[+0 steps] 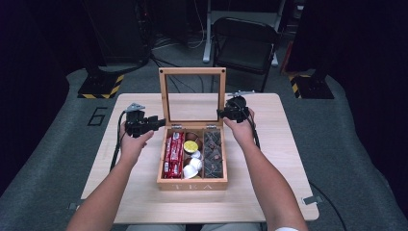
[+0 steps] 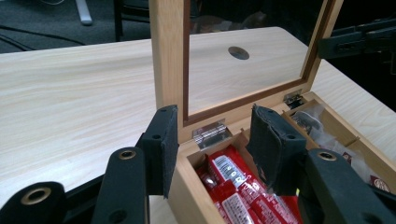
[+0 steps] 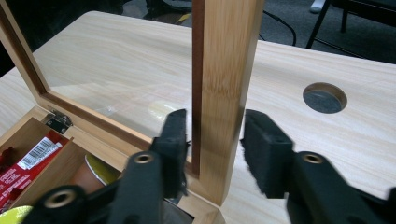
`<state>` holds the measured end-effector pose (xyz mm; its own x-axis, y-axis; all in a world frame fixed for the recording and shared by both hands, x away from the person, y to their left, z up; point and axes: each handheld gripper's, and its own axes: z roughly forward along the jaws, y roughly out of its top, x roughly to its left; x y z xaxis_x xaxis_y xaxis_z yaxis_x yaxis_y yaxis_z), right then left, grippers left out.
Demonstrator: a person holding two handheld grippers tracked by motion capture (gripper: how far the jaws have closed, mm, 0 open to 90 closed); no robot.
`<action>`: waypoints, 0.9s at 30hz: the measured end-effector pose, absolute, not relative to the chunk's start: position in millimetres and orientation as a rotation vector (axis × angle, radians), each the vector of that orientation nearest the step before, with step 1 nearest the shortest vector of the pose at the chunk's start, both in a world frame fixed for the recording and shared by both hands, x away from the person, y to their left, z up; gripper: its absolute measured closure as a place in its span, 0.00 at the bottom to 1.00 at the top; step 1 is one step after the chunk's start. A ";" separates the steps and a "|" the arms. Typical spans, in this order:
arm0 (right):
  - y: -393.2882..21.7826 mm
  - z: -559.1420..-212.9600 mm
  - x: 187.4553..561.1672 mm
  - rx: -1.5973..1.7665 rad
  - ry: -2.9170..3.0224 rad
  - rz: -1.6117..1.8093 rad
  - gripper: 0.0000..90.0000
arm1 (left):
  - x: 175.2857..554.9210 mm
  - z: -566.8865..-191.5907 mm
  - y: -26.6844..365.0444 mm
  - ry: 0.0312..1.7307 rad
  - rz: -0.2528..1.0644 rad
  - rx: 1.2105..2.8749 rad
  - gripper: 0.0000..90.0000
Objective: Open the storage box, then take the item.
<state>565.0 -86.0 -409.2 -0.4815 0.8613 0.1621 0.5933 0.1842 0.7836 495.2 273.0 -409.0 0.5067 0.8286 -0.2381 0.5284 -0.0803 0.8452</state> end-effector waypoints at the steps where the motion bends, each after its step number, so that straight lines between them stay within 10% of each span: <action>1: -87.4 -408.4 562.4 1.356 2.148 1.190 0.64 | 494.1 -407.6 273.9 1.148 0.382 1.745 0.58; 27: -72.1 -400.4 499.3 1.179 2.282 1.258 0.50 | 450.2 -400.3 283.2 1.132 0.359 1.732 0.53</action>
<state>499.3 -72.1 -400.4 -0.6274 0.7671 0.1341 0.5231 0.2876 0.8023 450.2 283.2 -400.3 0.5192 0.8163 -0.2533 0.5213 -0.0676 0.8507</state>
